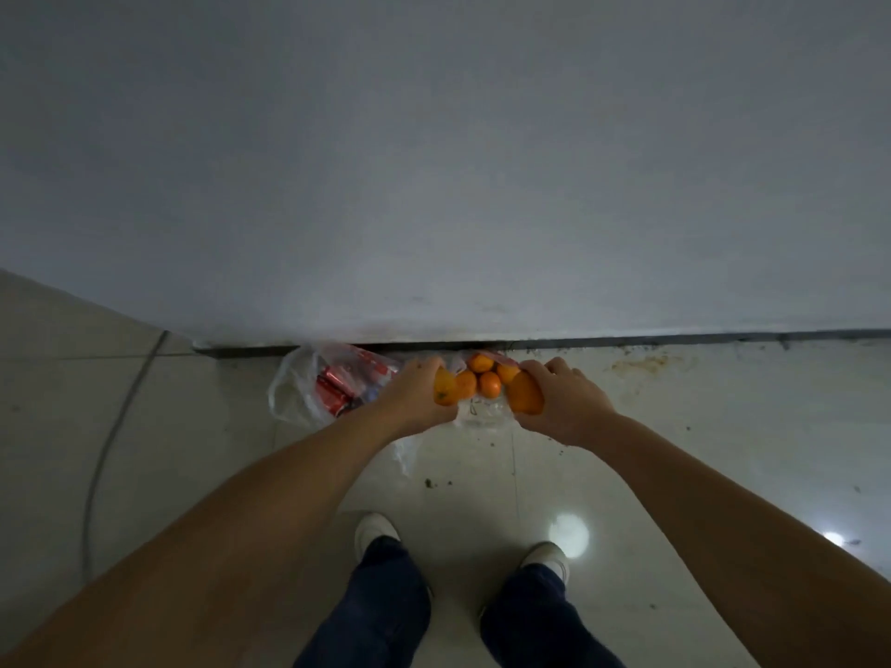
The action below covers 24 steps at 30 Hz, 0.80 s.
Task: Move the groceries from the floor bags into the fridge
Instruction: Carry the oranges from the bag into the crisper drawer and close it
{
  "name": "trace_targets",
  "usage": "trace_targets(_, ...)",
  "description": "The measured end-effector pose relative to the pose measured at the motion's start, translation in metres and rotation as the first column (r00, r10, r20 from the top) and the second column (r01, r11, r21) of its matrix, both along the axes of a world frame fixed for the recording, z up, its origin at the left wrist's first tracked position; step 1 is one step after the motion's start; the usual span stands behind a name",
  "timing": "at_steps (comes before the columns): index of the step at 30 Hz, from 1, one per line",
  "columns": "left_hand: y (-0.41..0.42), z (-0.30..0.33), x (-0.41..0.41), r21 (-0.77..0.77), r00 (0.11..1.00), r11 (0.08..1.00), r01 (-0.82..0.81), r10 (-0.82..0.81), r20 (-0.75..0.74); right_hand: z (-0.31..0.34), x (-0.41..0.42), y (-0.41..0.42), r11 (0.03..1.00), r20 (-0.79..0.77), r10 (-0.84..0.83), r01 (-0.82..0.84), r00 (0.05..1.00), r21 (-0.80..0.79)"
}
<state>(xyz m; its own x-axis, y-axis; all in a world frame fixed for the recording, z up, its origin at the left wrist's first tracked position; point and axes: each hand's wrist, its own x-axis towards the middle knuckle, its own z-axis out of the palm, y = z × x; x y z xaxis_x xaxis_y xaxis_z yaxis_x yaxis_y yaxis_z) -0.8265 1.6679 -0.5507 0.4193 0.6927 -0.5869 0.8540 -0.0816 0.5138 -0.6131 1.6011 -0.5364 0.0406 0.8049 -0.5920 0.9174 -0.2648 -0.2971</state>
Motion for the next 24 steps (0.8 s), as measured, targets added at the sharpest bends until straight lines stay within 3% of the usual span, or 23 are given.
trace_targets(8, -0.024, 0.171, -0.003, 0.039, 0.996, 0.995, -0.091, 0.091, 0.017, 0.172, -0.008, -0.017, 0.995, 0.05, 0.052, -0.057, 0.997, 0.086)
trace_targets(12, -0.025, 0.225, 0.008, 0.068, 0.987, 0.991, -0.114, 0.104, 0.125, 0.227, -0.007, -0.028, 0.989, 0.07, 0.017, -0.027, 0.997, 0.146)
trace_targets(18, -0.022, 0.263, 0.024, 0.054, 0.976, 0.995, -0.081, 0.068, 0.205, 0.277, -0.002, -0.067, 0.967, 0.116, -0.188, 0.163, 0.975, 0.198)
trace_targets(24, -0.048, 0.316, 0.071, 0.021, 0.936, 0.975, 0.221, -0.218, 0.278, 0.318, -0.001, -0.153, 0.831, 0.125, -0.525, 0.476, 0.842, 0.288)
